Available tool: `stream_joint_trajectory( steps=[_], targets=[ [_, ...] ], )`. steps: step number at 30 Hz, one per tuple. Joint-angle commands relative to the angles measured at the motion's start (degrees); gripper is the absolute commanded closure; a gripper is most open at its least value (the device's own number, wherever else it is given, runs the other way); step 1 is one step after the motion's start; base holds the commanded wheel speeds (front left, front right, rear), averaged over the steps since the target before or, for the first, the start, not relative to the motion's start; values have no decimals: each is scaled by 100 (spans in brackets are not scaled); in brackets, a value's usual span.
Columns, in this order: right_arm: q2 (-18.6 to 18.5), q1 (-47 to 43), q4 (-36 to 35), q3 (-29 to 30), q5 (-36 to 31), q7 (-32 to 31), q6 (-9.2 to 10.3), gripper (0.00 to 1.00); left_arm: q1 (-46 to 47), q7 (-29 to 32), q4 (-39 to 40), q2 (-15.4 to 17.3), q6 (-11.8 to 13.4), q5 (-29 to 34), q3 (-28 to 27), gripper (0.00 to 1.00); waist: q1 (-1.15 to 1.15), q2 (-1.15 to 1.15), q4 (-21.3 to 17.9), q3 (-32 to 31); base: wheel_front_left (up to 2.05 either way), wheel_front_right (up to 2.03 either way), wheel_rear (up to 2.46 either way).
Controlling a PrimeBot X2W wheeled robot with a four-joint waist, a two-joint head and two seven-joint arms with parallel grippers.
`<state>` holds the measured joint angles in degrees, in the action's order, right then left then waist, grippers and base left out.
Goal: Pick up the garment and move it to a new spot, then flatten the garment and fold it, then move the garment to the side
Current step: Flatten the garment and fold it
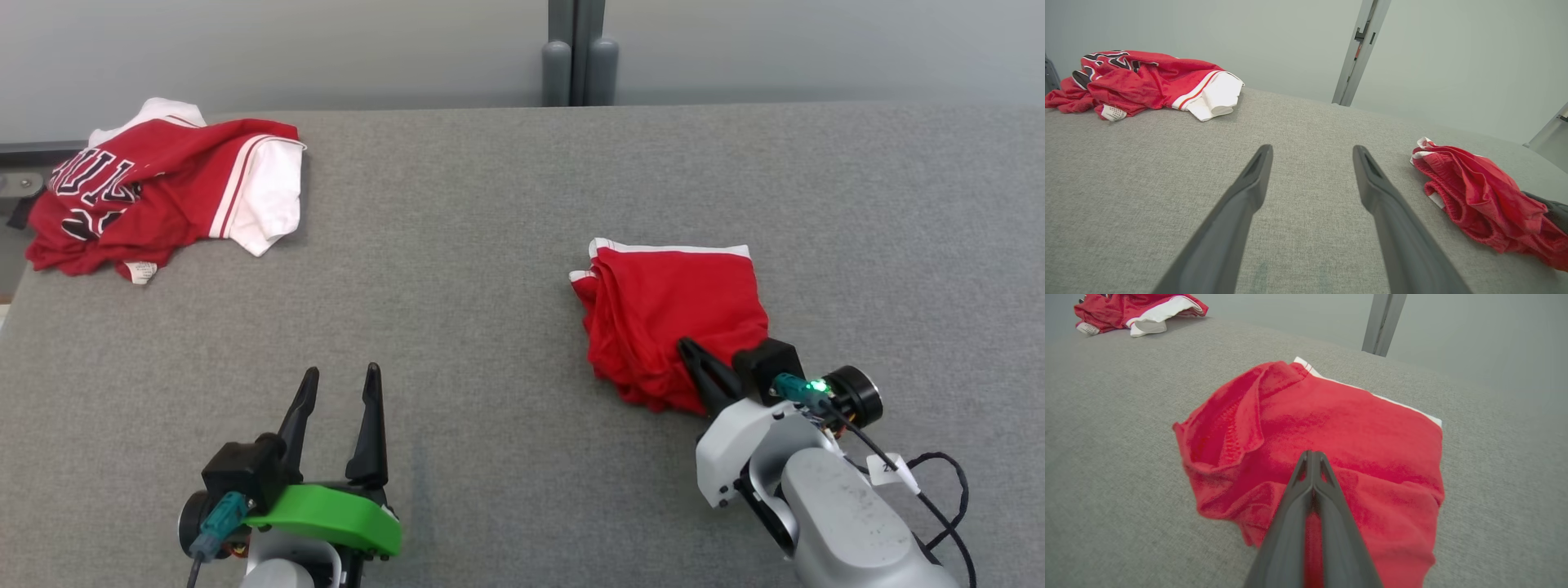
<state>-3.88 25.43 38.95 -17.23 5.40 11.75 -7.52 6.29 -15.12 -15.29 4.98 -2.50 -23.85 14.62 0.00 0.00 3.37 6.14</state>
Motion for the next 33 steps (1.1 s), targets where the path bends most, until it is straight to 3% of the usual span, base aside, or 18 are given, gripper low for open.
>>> stream_joint_trajectory(
  steps=[1, 5, 10, 17, 26, 29, 31, 32, 33],
  targets=[
    [25, 61, 121, -40, 71, 76, 6, 100, -44, -4, -15, 4, -20, 69, -12, 0, 0, 0, 65, -8, 0, 0, 0],
    [85, 213, 470, -261, 19, 200, 6, 100, -37, -4, -45, -20, -43, 100, 5, 0, 0, 0, 183, 12, 0, 0, 0],
    [90, 363, 639, -987, 474, 267, 6, 100, -19, -4, -78, -58, -66, 115, 28, 0, 0, 0, 322, 28, 0, 0, 0],
    [84, 484, 986, -1819, 577, 153, 6, 100, -111, -4, -80, -90, -55, 113, -63, 0, 0, 0, 328, -17, 0, 0, 0],
    [88, 570, 629, -2221, 786, 303, 6, 100, -189, -4, -6, -110, -23, 169, -277, 0, 0, 0, 54, -214, 0, 0, 0],
    [89, 532, 352, -2286, 819, 330, 6, 84, -239, -4, 33, -105, -10, 222, -361, 0, 0, 0, -58, -309, 0, 0, 0],
    [89, 477, 132, -2274, 854, 342, 6, 61, -255, -4, 50, -95, -18, 255, -437, 0, 0, 0, -138, -383, 0, 0, 0],
    [87, 461, 52, -2230, 853, 344, 6, 40, -253, -4, 60, -96, -27, 276, -458, 0, 0, 0, -170, -413, 0, 0, 0],
    [86, 440, -34, -2160, 828, 339, 6, 0, -264, -4, 71, -97, -39, 302, -479, 0, 0, 0, -211, -453, 0, 0, 0]
  ],
)
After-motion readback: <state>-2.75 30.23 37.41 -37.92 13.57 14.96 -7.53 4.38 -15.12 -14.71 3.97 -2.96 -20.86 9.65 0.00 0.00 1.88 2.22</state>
